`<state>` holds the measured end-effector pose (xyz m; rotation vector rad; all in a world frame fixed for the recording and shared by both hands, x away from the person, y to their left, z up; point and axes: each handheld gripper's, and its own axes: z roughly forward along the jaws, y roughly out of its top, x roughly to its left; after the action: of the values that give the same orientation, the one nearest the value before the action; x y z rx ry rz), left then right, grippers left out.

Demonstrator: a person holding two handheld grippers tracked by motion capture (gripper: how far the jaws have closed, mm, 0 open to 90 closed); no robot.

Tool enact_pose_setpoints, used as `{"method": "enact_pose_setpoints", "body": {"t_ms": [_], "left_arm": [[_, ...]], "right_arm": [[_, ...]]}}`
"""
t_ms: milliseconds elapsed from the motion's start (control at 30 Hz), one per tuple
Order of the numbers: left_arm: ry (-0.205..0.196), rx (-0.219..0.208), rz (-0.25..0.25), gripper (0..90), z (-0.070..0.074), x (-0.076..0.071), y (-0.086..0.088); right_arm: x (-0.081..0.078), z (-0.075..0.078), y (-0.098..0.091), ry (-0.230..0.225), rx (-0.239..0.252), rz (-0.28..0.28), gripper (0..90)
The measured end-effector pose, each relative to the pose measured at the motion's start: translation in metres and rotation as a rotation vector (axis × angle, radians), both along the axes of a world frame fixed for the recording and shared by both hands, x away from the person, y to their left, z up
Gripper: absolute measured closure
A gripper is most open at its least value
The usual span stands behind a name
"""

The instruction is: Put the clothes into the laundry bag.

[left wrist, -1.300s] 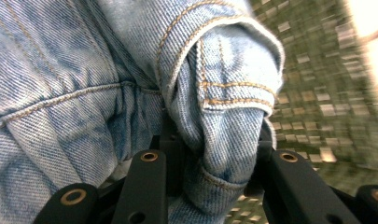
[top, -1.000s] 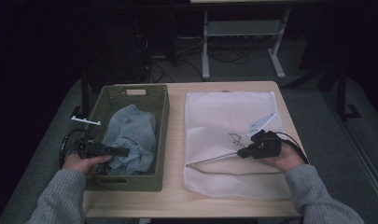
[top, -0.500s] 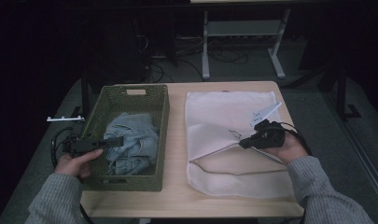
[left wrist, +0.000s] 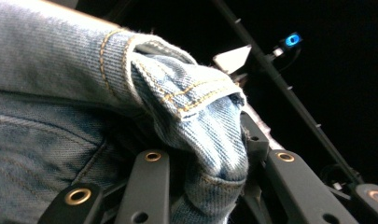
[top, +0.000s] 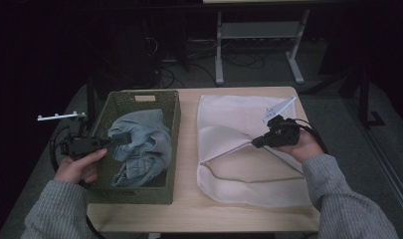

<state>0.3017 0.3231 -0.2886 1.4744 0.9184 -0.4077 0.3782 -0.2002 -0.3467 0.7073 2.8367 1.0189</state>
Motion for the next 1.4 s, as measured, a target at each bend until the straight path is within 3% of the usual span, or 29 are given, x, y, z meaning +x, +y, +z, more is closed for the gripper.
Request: {"method": "enact_pose_setpoints", "body": {"t_ms": [100, 267, 400, 467, 633, 867, 1100, 1267, 1400], "left_arm": [[-0.032, -0.017, -0.028, 70.8, 0.014, -0.003, -0.009], [-0.076, -0.005, -0.084, 70.8, 0.034, -0.009, -0.027], [-0.129, -0.07, -0.112, 70.9, 0.053, -0.015, -0.038], [-0.145, -0.081, -0.145, 70.9, 0.061, -0.018, -0.047], [-0.186, -0.057, -0.232, 70.8, 0.079, -0.024, -0.083], [-0.211, -0.046, -0.346, 70.8, 0.084, -0.033, -0.13], [-0.187, -0.053, -0.411, 70.9, 0.074, -0.034, -0.174], [-0.205, -0.076, -0.467, 70.9, 0.077, -0.039, -0.202], [-0.204, -0.055, -0.495, 70.9, 0.074, -0.038, -0.218]], "right_arm": [[0.004, 0.001, 0.001, -0.002, -0.002, 0.004, 88.1], [0.008, 0.003, 0.001, 0.004, 0.003, -0.005, 88.1], [0.009, 0.005, -0.001, -0.001, -0.007, -0.004, 88.1], [0.009, 0.009, -0.003, -0.005, 0.0, -0.01, 88.1], [0.007, 0.015, -0.004, -0.025, 0.002, -0.006, 88.1], [0.006, 0.017, -0.002, -0.032, 0.014, -0.002, 88.1], [0.006, 0.018, -0.001, -0.027, 0.026, -0.002, 88.1], [0.006, 0.019, -0.001, -0.029, 0.031, -0.001, 88.1], [0.005, 0.02, -0.003, -0.032, 0.038, -0.008, 88.1]]}}
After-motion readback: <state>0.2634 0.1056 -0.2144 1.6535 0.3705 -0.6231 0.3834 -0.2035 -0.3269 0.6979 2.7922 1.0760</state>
